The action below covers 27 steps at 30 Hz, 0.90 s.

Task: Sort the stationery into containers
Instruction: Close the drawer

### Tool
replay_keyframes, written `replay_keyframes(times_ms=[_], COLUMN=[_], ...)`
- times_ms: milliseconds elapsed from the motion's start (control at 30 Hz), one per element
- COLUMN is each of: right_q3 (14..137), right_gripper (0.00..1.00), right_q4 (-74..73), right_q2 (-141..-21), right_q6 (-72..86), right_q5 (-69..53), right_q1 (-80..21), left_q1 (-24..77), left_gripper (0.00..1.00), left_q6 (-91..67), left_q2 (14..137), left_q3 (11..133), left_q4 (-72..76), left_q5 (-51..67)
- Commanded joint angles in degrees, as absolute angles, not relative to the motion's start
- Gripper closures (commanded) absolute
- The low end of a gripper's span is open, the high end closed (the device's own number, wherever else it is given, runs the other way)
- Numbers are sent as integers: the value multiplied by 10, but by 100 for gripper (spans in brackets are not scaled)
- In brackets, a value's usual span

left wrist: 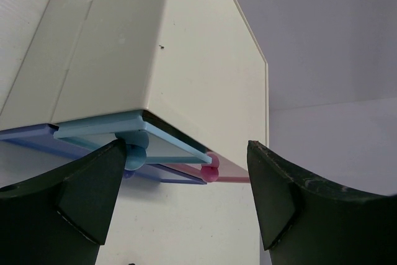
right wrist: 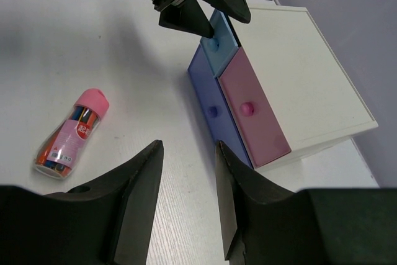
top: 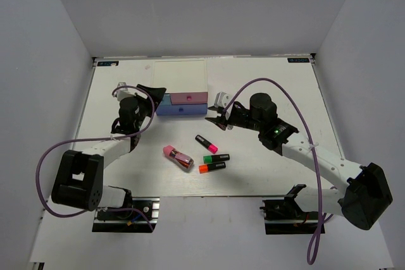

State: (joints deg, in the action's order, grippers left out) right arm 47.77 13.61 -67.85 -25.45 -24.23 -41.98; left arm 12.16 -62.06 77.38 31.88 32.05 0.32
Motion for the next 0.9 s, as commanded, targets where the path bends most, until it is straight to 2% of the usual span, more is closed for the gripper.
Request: replay_keyframes(times_ms=[0,133,400,467,533,867], right_q3=[475,474,455,452,451,466], right_gripper=[54,49,23,20,10,10], right_q4=[160,158,171,174,173,136], right_q2=[-671,-668,-653,-650,-650,-660], right_q6=[-247,-246,-237,-231,-228,-205], right_q5=[-244,-245,-245,-237,-235,-245], right_q1=[-419,-417,-417,-417,-416,-412], left_q1=[124,124,124,124,124,124], left_gripper=[12,12,12,12,12,5], left_q6=[-627,-627,-627,-627,-621,-606], left_q2=[778,783,794,794,794,738], left_q3=[331,331,337,337,337,331], left_q4=[352,357,362,362,362,291], left_q5=[-3,-3,-3,-3,-3,4])
